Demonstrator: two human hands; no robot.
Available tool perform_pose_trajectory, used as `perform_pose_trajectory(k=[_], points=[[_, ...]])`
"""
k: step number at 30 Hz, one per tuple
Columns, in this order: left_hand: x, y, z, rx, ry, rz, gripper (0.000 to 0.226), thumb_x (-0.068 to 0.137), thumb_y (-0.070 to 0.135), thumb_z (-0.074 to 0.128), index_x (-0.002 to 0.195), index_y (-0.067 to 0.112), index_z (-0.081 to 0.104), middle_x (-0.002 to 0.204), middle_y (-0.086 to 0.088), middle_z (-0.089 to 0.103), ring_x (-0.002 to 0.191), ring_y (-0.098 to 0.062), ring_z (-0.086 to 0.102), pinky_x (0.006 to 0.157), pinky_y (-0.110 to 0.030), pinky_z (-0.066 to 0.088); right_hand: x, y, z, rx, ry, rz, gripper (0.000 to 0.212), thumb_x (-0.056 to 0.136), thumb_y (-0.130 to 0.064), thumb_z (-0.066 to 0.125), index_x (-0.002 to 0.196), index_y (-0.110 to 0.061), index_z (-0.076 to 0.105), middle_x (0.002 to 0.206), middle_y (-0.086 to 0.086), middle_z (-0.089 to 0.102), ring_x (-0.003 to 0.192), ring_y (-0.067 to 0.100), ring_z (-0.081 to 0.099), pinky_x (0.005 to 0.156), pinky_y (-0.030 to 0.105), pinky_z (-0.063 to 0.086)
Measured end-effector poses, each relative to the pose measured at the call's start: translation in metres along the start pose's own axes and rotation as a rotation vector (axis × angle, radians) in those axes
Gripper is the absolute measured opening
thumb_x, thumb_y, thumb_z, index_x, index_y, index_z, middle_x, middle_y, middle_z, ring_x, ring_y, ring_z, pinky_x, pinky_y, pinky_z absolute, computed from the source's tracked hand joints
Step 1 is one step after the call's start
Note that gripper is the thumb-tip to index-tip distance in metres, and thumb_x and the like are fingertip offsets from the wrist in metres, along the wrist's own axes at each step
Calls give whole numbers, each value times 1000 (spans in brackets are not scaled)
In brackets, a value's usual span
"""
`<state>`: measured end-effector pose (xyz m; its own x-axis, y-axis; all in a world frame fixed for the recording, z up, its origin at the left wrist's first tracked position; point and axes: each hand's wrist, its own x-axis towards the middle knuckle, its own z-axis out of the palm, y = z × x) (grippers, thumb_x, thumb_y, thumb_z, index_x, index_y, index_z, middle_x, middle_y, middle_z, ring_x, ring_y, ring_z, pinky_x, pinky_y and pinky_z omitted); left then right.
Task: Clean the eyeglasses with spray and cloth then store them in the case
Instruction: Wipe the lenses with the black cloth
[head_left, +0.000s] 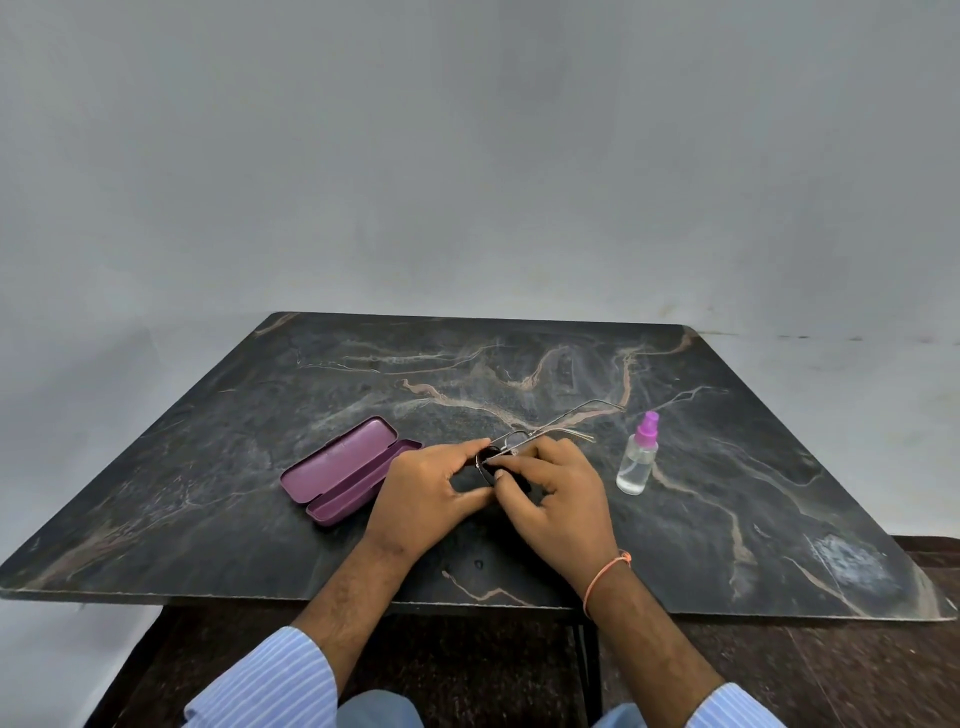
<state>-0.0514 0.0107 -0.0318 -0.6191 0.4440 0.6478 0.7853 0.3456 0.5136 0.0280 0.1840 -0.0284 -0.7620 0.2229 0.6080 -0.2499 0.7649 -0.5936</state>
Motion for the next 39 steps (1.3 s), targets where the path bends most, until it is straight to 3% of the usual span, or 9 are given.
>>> perform_pose_trajectory(k=[2, 5, 8, 12, 16, 23, 27, 33, 39], points=[[0, -1, -1, 0, -9, -2, 57, 77, 29, 94, 130, 14, 78, 116, 0, 84, 103, -6, 78, 95, -12, 56, -1, -1, -1, 36, 12, -12, 20, 87, -32, 70, 98, -32, 86, 83, -17, 65, 92, 8, 59, 82, 22, 47], [0, 1, -1, -19, 2, -2, 59, 78, 41, 88, 130, 15, 79, 116, 2, 84, 103, -2, 76, 95, -14, 57, 0, 0, 1, -9, 46, 46, 21, 85, -38, 67, 91, -31, 86, 77, -16, 62, 88, 7, 58, 79, 27, 50], [-1, 2, -2, -45, 11, -41, 63, 78, 52, 81, 130, 16, 79, 115, 4, 84, 103, -1, 77, 94, -20, 59, 1, 1, 3, -73, 32, 62, 28, 87, -43, 63, 97, -31, 86, 79, -15, 61, 87, 7, 55, 76, 29, 51], [-1, -2, -1, -26, -5, -49, 62, 79, 47, 86, 132, 14, 78, 119, 1, 83, 107, -6, 79, 96, -27, 61, 0, 0, -1, 8, -2, 17, 24, 88, -38, 67, 101, -33, 86, 84, -15, 64, 90, 8, 57, 80, 23, 47], [-1, 2, -2, -43, -9, -51, 66, 79, 55, 80, 132, 16, 78, 120, 3, 83, 109, -1, 77, 98, -21, 59, 0, 1, 0, -9, 31, 74, 26, 85, -42, 64, 91, -31, 86, 78, -14, 62, 88, 7, 56, 77, 25, 48], [1, 2, -2, -50, -11, -81, 66, 77, 56, 80, 131, 17, 78, 122, 4, 82, 111, 1, 75, 101, -14, 56, 2, 5, 1, 26, -41, 55, 28, 91, -42, 64, 106, -33, 86, 86, -16, 67, 95, 6, 60, 82, 25, 50], [0, 1, -2, -15, -11, -60, 63, 77, 43, 94, 132, 16, 78, 122, 3, 82, 111, -2, 76, 101, -22, 59, 1, 5, 0, 85, -20, 72, 27, 88, -41, 65, 101, -31, 87, 83, -15, 67, 92, 8, 62, 79, 25, 51], [-1, 2, -1, -10, -28, -31, 64, 75, 39, 97, 132, 16, 78, 124, 3, 82, 114, 0, 75, 103, -16, 56, 4, 13, 6, 77, -40, 113, 31, 95, -40, 63, 78, -22, 81, 78, -11, 65, 83, 8, 63, 73, 37, 52], [0, 0, -1, -6, -33, -29, 64, 75, 35, 98, 132, 15, 78, 124, 2, 82, 113, 0, 74, 103, -14, 55, 3, 10, 3, 236, -52, 95, 15, 95, -28, 72, 89, -28, 85, 83, -12, 71, 84, 12, 67, 74, 26, 52]])
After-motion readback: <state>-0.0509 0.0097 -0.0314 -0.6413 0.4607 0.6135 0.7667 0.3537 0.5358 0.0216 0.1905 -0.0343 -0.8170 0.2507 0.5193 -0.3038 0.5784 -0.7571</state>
